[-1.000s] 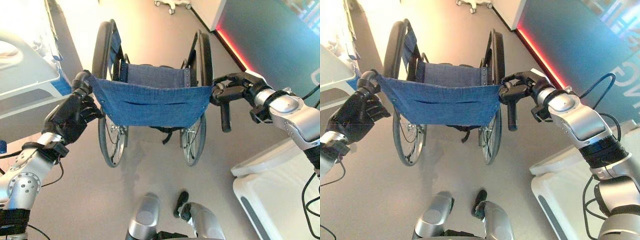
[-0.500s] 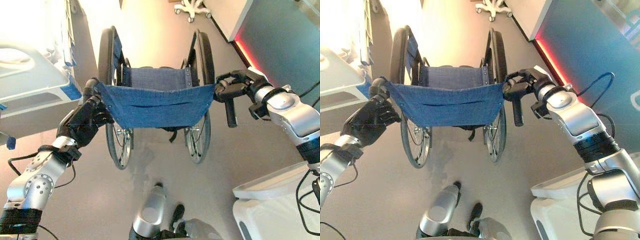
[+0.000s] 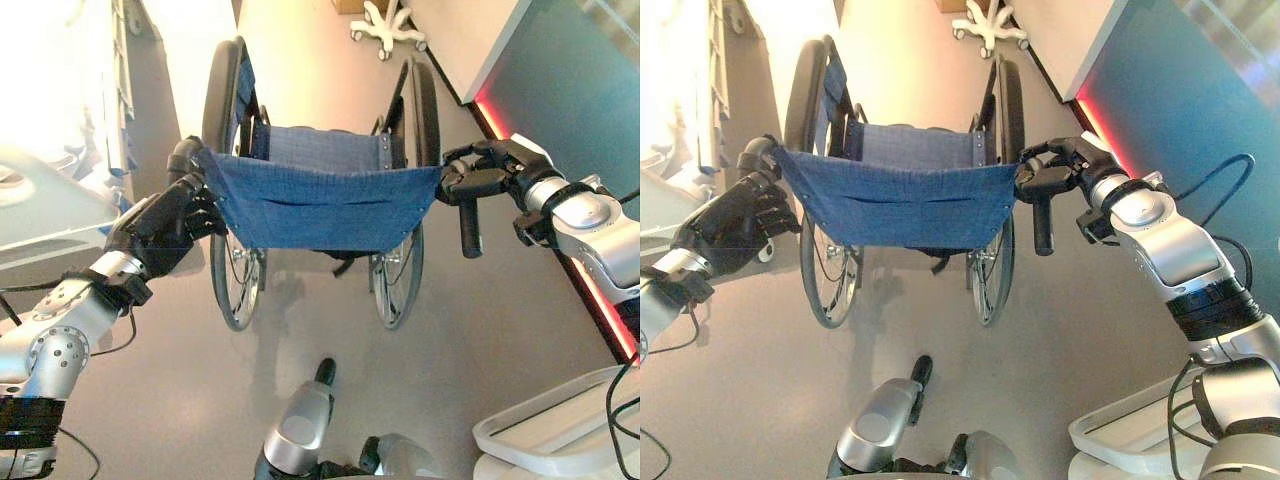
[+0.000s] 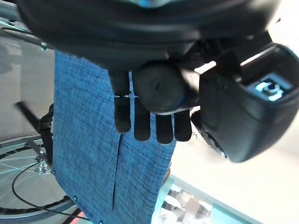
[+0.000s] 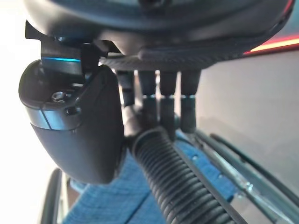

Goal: Push the wheelchair next to the bed

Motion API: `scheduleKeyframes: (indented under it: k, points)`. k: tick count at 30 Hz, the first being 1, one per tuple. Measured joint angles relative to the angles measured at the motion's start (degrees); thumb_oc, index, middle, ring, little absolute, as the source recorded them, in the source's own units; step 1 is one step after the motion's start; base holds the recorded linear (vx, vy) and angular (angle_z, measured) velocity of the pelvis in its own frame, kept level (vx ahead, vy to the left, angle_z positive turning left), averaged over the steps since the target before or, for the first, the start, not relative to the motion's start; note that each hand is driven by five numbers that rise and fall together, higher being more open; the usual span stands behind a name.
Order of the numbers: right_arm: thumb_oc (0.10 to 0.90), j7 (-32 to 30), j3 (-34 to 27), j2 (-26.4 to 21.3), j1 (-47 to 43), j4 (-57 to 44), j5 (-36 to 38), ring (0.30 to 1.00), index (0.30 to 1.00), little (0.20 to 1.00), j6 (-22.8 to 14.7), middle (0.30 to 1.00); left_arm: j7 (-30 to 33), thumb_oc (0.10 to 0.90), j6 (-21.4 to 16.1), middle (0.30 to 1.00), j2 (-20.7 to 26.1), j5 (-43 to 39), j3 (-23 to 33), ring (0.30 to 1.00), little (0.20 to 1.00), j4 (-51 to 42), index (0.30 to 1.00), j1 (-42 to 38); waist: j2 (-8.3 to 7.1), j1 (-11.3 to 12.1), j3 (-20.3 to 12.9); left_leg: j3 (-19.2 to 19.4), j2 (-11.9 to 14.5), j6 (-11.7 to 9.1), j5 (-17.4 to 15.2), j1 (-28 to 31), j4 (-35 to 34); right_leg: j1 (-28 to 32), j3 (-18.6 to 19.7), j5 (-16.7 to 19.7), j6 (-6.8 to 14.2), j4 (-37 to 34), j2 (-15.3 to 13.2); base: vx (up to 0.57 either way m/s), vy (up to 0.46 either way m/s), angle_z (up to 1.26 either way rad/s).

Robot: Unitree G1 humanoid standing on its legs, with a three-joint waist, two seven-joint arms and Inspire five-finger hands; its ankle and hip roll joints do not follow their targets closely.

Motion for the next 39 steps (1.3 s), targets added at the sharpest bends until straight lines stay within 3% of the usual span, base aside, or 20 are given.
scheduleKeyframes:
  k: [4,6,8,14,15,16,17,19,21,22,23,25,26,27,28,30,32,34,37,39]
  points:
    - [0.400,-0.4,0.2,1.7,0.0,0.3,-0.1,0.300,0.300,0.300,0.0,0.300,-1.4,0.400,-0.7,0.300,-0.2,-0.1,0.0,0.300,0.300,2.8,0.300,-1.2,0.23,-1.1,0.1,0.0,-0.1,0.3,-2.9,3.3,-1.5,-6.8,-3.7,-0.1,-0.3,-13.2,-3.2,0.40,-0.184,0.08]
    - [0.400,-0.7,0.2,2.6,0.8,0.1,-0.1,0.300,0.300,0.300,0.0,0.300,-1.3,0.400,-0.9,0.300,-0.6,0.1,-0.2,0.300,0.300,4.0,0.300,-0.8,0.56,-5.4,0.5,-0.6,-1.7,1.2,-5.9,4.9,1.2,-10.9,-3.6,5.1,3.3,-20.8,-7.2,0.58,-0.276,0.73]
    - [0.400,-0.5,0.2,2.2,1.8,-0.6,-0.1,0.300,0.300,0.300,0.5,0.300,-1.1,0.400,-0.9,0.300,-0.5,0.1,-0.3,0.300,0.300,3.8,0.300,-0.4,0.28,-7.8,0.4,-1.8,-2.6,1.1,-7.8,6.7,1.7,-12.7,-3.5,12.1,2.8,-29.1,-9.3,0.53,-0.212,0.80]
    - [0.400,1.3,0.2,-0.2,3.2,-2.4,2.3,0.300,0.300,0.300,2.4,0.300,0.8,0.400,-0.9,0.300,-1.6,0.6,0.0,0.300,0.300,2.3,0.300,1.5,-0.28,-10.3,0.1,-1.4,-2.2,-0.1,-15.1,12.9,4.9,-11.3,-4.6,19.6,-2.2,-29.9,-3.7,0.52,-0.142,0.45]
    - [0.400,1.7,0.2,-0.6,3.1,-2.4,2.4,0.300,0.300,0.300,2.4,0.300,1.0,0.400,-0.9,0.300,-1.8,0.6,0.1,0.300,0.300,2.0,0.300,1.6,-0.37,-10.4,0.0,-1.4,-2.0,-1.8,-16.1,14.1,4.3,-10.3,-5.9,19.5,-2.6,-29.0,-2.2,0.49,-0.188,0.38]
    - [0.400,2.2,0.5,-0.9,3.1,-2.1,2.5,0.300,0.300,0.300,2.4,0.300,1.3,0.400,-0.9,0.300,-2.0,0.6,0.2,0.300,0.300,1.5,0.300,2.2,-0.75,-10.0,-0.1,-3.1,-2.1,-4.9,-17.8,13.4,10.1,-9.0,-8.5,18.0,-7.0,-25.8,0.5,0.49,-0.258,0.29]
    - [0.400,2.7,0.7,-1.3,2.7,-1.6,2.5,0.300,0.300,0.300,2.4,0.300,1.9,0.400,-1.0,0.300,-3.7,0.5,0.2,0.300,0.300,0.7,0.300,2.8,-0.37,-9.9,-0.4,-5.2,-2.1,-7.5,-18.9,7.7,24.1,-8.5,-7.5,18.5,-9.0,-24.7,2.3,0.39,-0.216,0.13]
    - [0.400,2.8,1.4,-1.5,1.5,-0.2,2.7,0.300,0.300,0.300,1.5,0.300,2.1,0.400,-1.4,0.300,-4.1,0.4,0.4,0.300,0.300,-0.8,0.300,4.4,0.73,-8.4,-0.7,-7.2,-1.8,-12.6,-12.8,0.3,41.3,-8.4,-5.0,15.3,-11.4,-21.0,4.6,0.35,-0.163,-0.21]
    - [0.400,2.6,1.6,-2.1,0.7,-0.2,2.6,0.300,0.300,0.300,1.5,0.300,2.1,0.400,-1.9,0.300,-4.6,0.3,0.6,0.300,0.300,-2.5,0.300,5.1,0.53,-6.7,-0.8,-9.0,-2.6,-12.4,-2.4,-8.4,51.3,-7.7,1.7,13.2,-13.5,-22.1,6.3,0.33,-0.108,-0.22]
    - [0.400,2.6,1.5,-2.4,0.4,-0.2,2.6,0.300,0.300,0.300,1.5,0.300,2.2,0.400,-2.0,0.300,-4.7,0.3,0.6,0.300,0.300,-3.0,0.300,5.2,0.32,-6.2,-0.7,-9.6,-2.7,-10.1,-4.2,-10.5,51.6,-7.3,3.5,13.2,-13.4,-23.0,6.5,0.38,-0.083,-0.02]
    - [0.400,2.1,1.5,-2.6,0.3,0.0,2.3,0.300,0.300,0.300,1.5,0.300,2.2,0.400,-2.1,0.300,-4.7,0.3,0.6,0.300,0.300,-3.9,0.300,5.3,-0.59,-6.4,-0.5,-11.0,-2.9,-7.8,-6.1,-13.8,48.4,-5.5,7.3,13.2,-13.4,-25.7,6.5,0.38,-0.045,0.19]
    - [0.400,1.9,1.6,-2.7,0.6,0.3,2.0,0.300,0.300,0.300,1.5,0.300,2.3,0.400,-2.0,0.300,-4.8,0.0,0.1,0.300,0.300,-4.9,0.300,6.1,-1.65,-6.5,-0.1,-14.0,-2.2,-7.9,-6.0,-14.1,34.1,-2.7,12.2,12.4,-12.3,-27.9,5.1,0.42,-0.017,0.09]
    - [0.400,1.9,1.6,-2.9,0.5,0.6,1.9,0.300,0.300,0.300,1.5,0.300,2.2,0.400,-2.1,0.300,-5.1,0.0,0.0,0.300,0.300,-5.5,0.300,7.4,-0.68,-6.1,0.0,-15.6,0.8,-9.9,-4.3,-9.0,15.5,-1.9,11.7,12.0,-8.3,-26.4,4.7,0.38,0.001,-0.35]
    - [0.400,1.9,1.9,-3.2,0.0,0.8,1.9,0.300,0.300,0.300,1.5,0.300,2.1,0.400,-2.1,0.300,-5.8,-0.1,-0.1,0.300,0.300,-5.5,0.300,8.2,1.56,-5.8,-0.2,-16.8,3.8,-11.3,-3.6,-4.0,3.8,-2.2,8.4,10.2,-5.7,-23.4,5.8,0.52,0.002,-0.66]
    - [0.400,1.7,2.7,-2.8,-1.8,1.1,1.1,0.300,0.300,0.300,1.5,0.300,1.3,0.400,-2.2,0.300,-6.3,0.0,-0.3,0.300,0.300,-5.1,0.300,8.5,3.95,-5.3,1.5,-8.9,7.5,-11.0,3.8,2.1,-3.8,-2.4,-0.4,4.2,-4.3,-13.5,4.9,0.44,-0.006,-0.58]
    - [0.400,1.0,3.3,-0.8,-1.8,2.1,-1.3,0.300,0.300,0.300,1.6,0.300,1.3,0.400,-2.9,0.300,-7.9,0.0,-0.8,0.300,0.300,-5.1,0.300,8.6,3.43,-3.5,1.5,-5.1,8.0,-12.7,2.4,3.0,-0.4,-1.2,-6.9,1.1,-10.4,-9.8,7.7,0.47,-0.051,-0.42]
    - [0.400,1.2,3.3,-0.8,-2.4,2.1,-1.4,0.300,0.300,0.300,1.7,0.300,2.1,0.400,-3.0,0.300,-8.9,0.5,-0.5,0.300,0.300,-4.7,0.300,7.4,2.05,-3.0,1.9,-2.8,5.9,-15.6,-4.7,-5.6,17.4,6.7,-6.1,1.9,-12.8,-23.8,9.3,0.52,-0.112,0.01]
    - [0.400,1.6,3.3,-1.4,-2.2,1.5,-1.3,0.300,0.300,0.300,1.7,0.300,2.1,0.400,-3.0,0.300,-10.6,0.5,0.4,0.300,0.300,-4.8,0.300,7.5,3.13,-2.6,1.4,0.6,6.3,-15.1,-5.6,-9.3,18.3,10.0,-4.3,1.4,-13.8,-27.1,10.9,0.46,-0.081,-0.07]
    - [0.400,2.8,3.9,-2.1,-2.0,1.1,-1.1,0.300,0.300,0.300,1.7,0.300,0.0,0.400,-2.8,0.300,-7.9,0.5,0.7,0.300,0.300,-4.5,0.300,7.7,2.65,-0.8,-0.1,2.6,3.7,-11.9,-5.4,-10.0,10.1,13.3,-2.5,-3.2,-13.2,-25.4,11.5,0.46,-0.019,-0.19]
    - [0.400,2.8,4.4,-1.4,-0.6,1.2,-1.2,0.300,0.300,0.300,1.1,0.300,-1.5,0.400,-2.8,0.300,-6.5,0.4,1.5,0.300,0.300,-3.8,0.300,8.3,0.04,1.5,-2.8,3.2,2.4,-4.5,-0.5,-9.0,9.0,12.0,-3.8,-6.8,-10.2,-19.8,9.7,0.37,-0.038,-0.23]
